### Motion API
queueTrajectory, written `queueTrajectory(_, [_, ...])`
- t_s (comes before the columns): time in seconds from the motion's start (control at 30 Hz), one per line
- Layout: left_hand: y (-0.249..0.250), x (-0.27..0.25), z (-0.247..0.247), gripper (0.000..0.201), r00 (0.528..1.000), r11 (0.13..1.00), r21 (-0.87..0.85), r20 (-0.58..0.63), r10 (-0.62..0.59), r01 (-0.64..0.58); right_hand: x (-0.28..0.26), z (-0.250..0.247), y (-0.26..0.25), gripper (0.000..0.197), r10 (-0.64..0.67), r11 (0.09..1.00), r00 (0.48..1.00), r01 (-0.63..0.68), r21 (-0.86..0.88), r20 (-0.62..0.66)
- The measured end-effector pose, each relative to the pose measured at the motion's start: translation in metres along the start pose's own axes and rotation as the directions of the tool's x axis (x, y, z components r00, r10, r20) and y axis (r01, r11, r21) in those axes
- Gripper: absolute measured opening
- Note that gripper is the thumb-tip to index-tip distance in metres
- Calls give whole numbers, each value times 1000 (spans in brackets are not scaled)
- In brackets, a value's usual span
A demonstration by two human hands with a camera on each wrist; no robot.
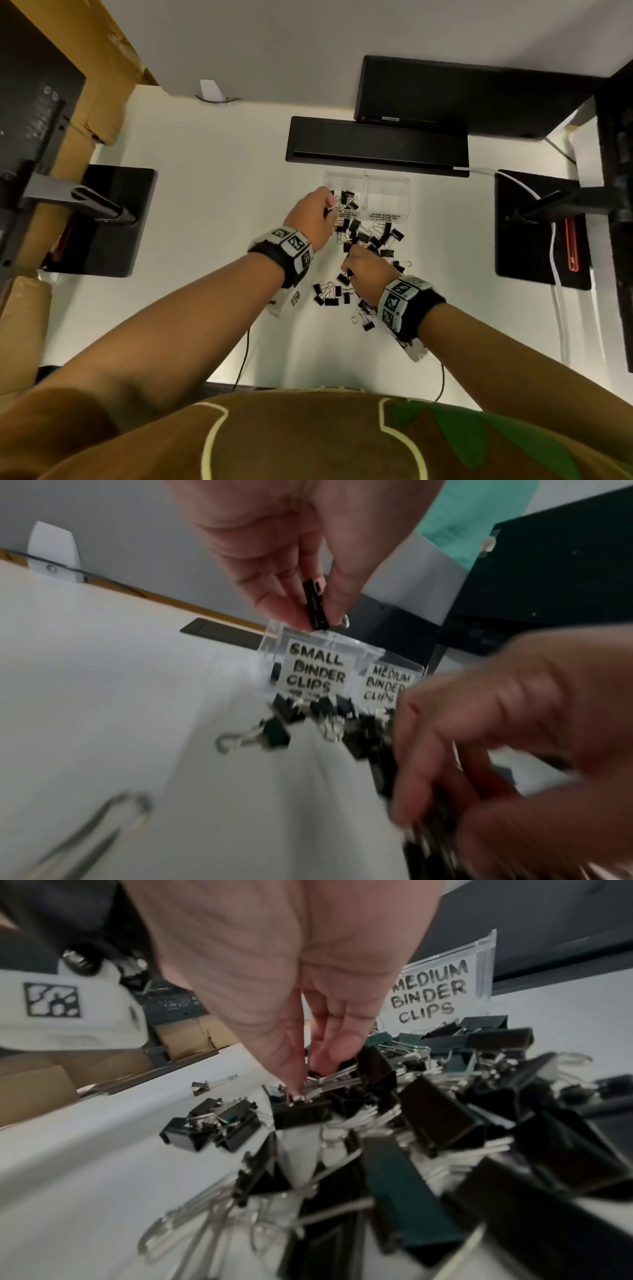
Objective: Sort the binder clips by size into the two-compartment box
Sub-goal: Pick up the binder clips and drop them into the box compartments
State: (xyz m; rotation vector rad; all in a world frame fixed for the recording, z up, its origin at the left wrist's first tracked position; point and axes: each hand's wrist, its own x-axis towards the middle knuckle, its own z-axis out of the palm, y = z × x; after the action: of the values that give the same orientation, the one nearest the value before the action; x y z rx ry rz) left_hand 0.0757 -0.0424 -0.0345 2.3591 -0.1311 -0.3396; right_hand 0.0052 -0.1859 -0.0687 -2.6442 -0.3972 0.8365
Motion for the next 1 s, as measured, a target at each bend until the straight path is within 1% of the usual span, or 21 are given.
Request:
queueTrajectory(0.07, [10,16,-3,12,1000,1000,5,-21,-20,20,0,0,0,35,9,1000,1000,-8,22,-3])
queueTrajectory(0.17, [18,30,-4,15,998,998,16,-25,-65,66,-2,-4,1,29,45,992,998,-39,119,-49])
queueTrajectory(0.27, [19,31,-3,22,998,998,6,2,-66,66,-7,-9,6,28,114,955,983,-68,289,-145])
queueTrajectory(0.33, [16,25,-2,26,999,999,37,20,-31,30,-12,-11,11,27,207,896,957,-103,432,-201])
queueTrajectory(0.4, [11,15,1,27,1000,997,76,27,15,-17,-15,-13,17,25,298,821,933,-141,553,-203])
queueTrajectory(0.47, [5,2,4,24,996,994,86,62,59,-64,-15,-16,22,26,352,735,922,-164,658,-163])
queueTrajectory(0.5, [2,-6,6,21,993,994,82,96,68,-76,-15,-18,24,26,365,675,922,-164,719,-132])
queueTrajectory(0.57, [-8,-20,9,16,980,993,93,193,53,-72,-16,-25,24,25,395,514,917,-168,841,-58])
queueTrajectory(0.63, [-21,-34,12,17,952,989,139,306,10,-55,-17,-31,20,25,399,309,916,-169,936,34])
queueTrajectory(0.67, [-27,-40,13,18,933,985,168,360,-16,-48,-17,-32,17,22,388,265,920,-169,949,55])
queueTrajectory(0.7, [-33,-47,14,20,913,979,199,406,-37,-49,-17,-32,14,17,375,301,926,-174,938,51])
queueTrajectory(0.73, [-38,-54,15,23,896,972,228,441,-48,-61,-18,-30,11,13,351,429,936,-181,885,21])
queueTrajectory(0.77, [-42,-60,17,25,886,964,254,461,-47,-81,-19,-27,8,11,304,598,952,-171,783,-24])
queueTrajectory(0.8, [-46,-66,19,28,882,956,273,471,-38,-104,-20,-21,5,11,239,747,969,-144,649,-61])
queueTrajectory(0.83, [-49,-71,21,31,879,950,286,475,-27,-125,-21,-15,2,13,179,851,982,-121,510,-67])
queueTrajectory(0.87, [-53,-75,23,33,878,947,289,478,-18,-138,-22,-8,-1,13,127,918,991,-101,383,-41])
queueTrajectory(0.9, [-56,-78,25,35,876,948,283,483,-12,-143,-24,-3,-5,13,78,960,997,-74,272,-4])
queueTrajectory(0.97, [-61,-82,27,34,879,957,260,476,-9,-131,-25,6,-8,15,31,995,998,-35,95,50])
queueTrajectory(1.0, [-62,-81,28,33,887,960,253,461,-11,-120,-24,7,-7,15,35,997,999,-37,72,38])
